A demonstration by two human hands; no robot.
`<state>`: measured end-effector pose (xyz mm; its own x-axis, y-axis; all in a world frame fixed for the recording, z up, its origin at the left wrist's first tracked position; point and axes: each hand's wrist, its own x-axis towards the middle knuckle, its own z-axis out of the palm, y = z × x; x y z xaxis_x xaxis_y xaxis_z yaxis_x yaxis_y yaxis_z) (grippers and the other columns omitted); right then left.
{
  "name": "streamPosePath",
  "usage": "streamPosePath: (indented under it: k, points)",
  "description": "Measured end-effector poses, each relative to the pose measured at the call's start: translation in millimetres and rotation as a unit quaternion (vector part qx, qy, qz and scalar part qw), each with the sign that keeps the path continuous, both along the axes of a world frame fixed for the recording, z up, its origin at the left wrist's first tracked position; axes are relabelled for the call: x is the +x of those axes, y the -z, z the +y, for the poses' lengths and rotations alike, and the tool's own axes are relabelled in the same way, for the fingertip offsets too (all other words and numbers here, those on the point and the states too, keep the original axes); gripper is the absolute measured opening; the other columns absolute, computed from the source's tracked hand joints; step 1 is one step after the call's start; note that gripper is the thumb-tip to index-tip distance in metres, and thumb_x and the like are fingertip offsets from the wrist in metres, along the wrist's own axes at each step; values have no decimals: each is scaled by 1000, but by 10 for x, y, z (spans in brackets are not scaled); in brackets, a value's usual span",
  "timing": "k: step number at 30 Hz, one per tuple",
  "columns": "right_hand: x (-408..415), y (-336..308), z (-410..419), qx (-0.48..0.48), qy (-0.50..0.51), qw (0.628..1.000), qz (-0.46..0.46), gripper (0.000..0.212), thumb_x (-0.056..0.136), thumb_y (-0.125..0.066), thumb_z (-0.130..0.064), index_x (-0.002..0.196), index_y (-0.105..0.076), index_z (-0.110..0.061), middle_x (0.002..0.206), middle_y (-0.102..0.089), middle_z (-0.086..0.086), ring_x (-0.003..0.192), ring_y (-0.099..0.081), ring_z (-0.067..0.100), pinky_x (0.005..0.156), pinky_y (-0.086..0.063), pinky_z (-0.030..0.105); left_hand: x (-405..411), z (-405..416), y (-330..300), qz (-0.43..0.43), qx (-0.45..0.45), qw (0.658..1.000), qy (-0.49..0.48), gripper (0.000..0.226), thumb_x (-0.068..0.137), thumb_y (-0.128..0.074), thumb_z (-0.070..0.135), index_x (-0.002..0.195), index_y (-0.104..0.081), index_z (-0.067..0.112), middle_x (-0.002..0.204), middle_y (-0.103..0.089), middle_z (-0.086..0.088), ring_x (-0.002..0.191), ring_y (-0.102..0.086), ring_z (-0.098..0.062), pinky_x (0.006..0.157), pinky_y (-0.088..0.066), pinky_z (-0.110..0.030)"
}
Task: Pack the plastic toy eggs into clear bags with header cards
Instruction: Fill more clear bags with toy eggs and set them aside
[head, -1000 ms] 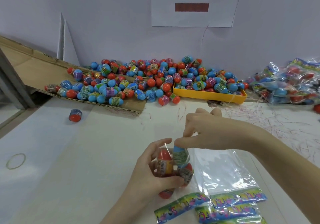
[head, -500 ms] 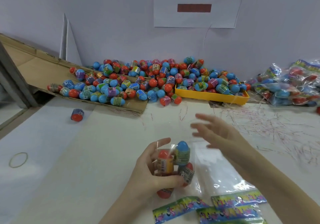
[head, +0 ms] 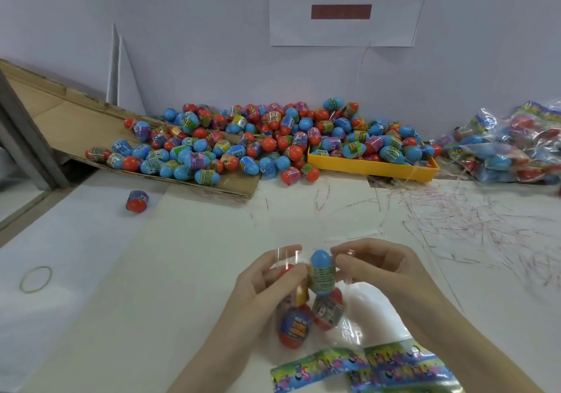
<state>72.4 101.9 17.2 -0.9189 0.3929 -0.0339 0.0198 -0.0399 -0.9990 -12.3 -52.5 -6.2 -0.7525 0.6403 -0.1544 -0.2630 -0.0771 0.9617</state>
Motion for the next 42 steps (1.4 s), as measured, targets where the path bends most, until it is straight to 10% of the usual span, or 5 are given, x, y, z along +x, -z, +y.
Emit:
streamPosePath:
  k: [8, 16, 42]
  points:
    - [24, -32, 3, -12, -1, 1000, 0, 19, 57, -69, -20, 72, -75, -11, 75, -72, 11, 62, -66, 15, 56, -50, 16, -47, -49, -11, 111, -36, 992, -44, 29, 67, -55, 40, 71, -77, 21, 88, -73, 10, 80, -67, -4, 58, -53, -17]
    - [103, -64, 67, -7, -71, 997, -13, 27, 55, -71, -18, 81, -77, -18, 85, -73, 10, 79, -70, 20, 64, -51, 16, 8, -46, 20, 168, -41, 981, -88, 23, 74, -51, 34, 84, -71, 32, 77, -68, 7, 76, -65, -6, 58, -53, -17]
    - [99, -40, -54, 13, 21, 999, 30, 17, 50, -71, -26, 65, -77, -20, 72, -73, 7, 69, -69, 14, 61, -51, 14, 40, -23, -16, 88, -5, 986, -142, 16, 81, -58, 18, 72, -61, 6, 66, -73, 6, 59, -67, -3, 47, -49, -13]
